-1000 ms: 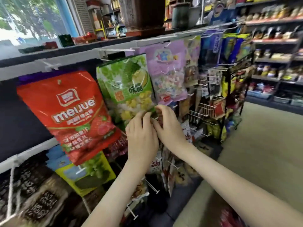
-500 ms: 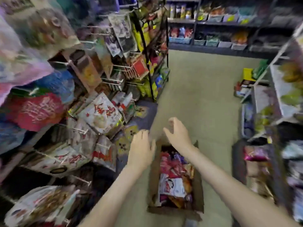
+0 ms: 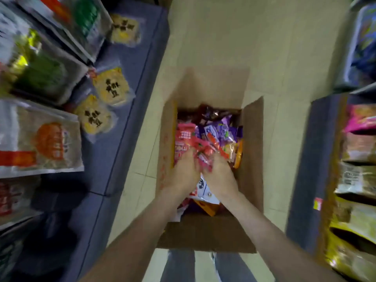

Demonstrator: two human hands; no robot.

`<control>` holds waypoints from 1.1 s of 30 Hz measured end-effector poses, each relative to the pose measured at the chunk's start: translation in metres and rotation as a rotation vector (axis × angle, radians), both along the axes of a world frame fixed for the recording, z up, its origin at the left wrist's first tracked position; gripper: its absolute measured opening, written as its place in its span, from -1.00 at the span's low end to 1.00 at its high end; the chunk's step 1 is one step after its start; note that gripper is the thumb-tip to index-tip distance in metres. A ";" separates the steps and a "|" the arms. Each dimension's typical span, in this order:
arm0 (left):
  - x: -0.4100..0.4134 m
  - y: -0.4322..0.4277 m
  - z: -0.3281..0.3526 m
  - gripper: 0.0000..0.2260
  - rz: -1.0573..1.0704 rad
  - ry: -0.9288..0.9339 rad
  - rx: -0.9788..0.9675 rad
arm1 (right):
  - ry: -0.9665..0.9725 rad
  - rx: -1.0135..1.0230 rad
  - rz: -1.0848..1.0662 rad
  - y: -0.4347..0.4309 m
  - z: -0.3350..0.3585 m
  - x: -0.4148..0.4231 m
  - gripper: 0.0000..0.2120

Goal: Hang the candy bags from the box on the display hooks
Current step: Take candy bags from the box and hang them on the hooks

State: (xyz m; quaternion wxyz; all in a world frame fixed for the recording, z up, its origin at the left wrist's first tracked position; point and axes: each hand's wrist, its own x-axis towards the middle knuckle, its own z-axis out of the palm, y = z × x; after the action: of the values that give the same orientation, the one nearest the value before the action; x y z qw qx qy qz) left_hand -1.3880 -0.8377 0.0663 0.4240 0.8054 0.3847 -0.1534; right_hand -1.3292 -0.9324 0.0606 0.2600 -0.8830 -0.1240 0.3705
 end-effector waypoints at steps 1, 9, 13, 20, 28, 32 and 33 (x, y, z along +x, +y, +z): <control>-0.005 0.003 -0.032 -0.68 -0.036 0.045 -0.003 | 0.028 -0.008 -0.017 0.006 -0.027 -0.005 -0.66; -0.095 0.047 -0.130 -0.31 -0.595 0.191 0.785 | 0.238 0.042 -0.165 0.048 -0.203 -0.039 -0.69; -0.121 0.080 -0.141 -0.42 -0.476 0.400 0.936 | 0.195 -0.049 -0.289 0.072 -0.242 -0.036 -0.86; -0.122 0.107 -0.136 -0.48 -0.354 0.664 0.573 | 0.126 -0.185 -0.345 0.083 -0.227 -0.040 -0.86; -0.120 0.115 -0.149 -0.31 -0.117 0.622 0.271 | 0.249 -0.429 -0.333 0.075 -0.237 -0.037 -0.48; -0.130 0.117 -0.176 -0.23 -0.124 0.639 0.239 | 0.220 -0.475 -0.460 0.081 -0.252 -0.036 -0.62; -0.130 0.113 -0.177 -0.24 -0.139 0.633 0.240 | 0.227 -0.461 -0.462 0.081 -0.252 -0.036 -0.71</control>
State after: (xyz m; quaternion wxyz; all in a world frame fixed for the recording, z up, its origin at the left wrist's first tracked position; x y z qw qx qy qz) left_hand -1.5179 -0.7244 -0.1108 0.1744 0.7864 0.4567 -0.3777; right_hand -1.3649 -0.8515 -0.1910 0.1427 -0.8763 0.1959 0.4163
